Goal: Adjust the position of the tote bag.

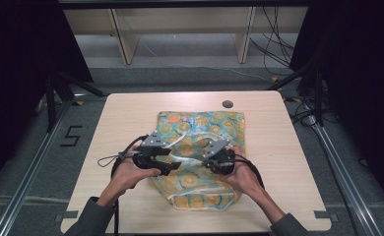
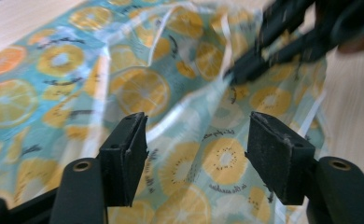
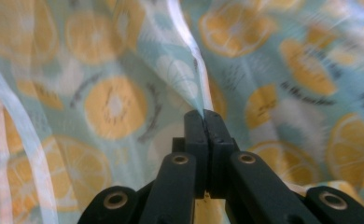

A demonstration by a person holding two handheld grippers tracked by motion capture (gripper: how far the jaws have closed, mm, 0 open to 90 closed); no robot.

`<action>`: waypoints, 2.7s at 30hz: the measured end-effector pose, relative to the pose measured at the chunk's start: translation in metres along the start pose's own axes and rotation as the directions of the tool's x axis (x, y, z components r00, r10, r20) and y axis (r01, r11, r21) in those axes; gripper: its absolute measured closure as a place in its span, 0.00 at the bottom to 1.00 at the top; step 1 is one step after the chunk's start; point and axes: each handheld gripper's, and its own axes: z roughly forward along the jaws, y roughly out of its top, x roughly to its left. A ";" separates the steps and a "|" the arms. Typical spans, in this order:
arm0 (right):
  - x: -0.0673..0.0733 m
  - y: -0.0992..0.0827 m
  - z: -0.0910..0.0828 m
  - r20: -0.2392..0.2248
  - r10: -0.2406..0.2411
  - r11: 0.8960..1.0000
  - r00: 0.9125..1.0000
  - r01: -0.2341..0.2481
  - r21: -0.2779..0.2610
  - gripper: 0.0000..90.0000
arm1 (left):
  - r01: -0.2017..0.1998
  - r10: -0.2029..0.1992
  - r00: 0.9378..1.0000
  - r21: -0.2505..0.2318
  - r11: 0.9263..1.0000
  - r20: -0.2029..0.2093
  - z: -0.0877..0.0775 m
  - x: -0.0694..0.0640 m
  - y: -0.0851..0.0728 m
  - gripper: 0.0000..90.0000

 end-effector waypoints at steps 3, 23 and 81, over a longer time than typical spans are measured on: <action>-0.014 0.011 -0.017 0.016 0.036 0.997 0.999 -0.035 -0.072 1.00 | -0.050 0.052 0.997 0.045 0.998 -0.053 0.024 0.001 0.004 0.36; -0.053 0.041 -0.035 0.111 0.123 0.983 0.986 -0.105 -0.152 0.78 | -0.072 0.082 0.966 0.051 0.996 -0.245 0.067 0.072 0.067 0.98; -0.029 -0.006 -0.033 0.018 0.088 0.993 0.996 -0.086 -0.076 0.87 | 0.185 -0.173 0.968 0.052 0.981 -0.183 0.110 0.132 0.049 0.97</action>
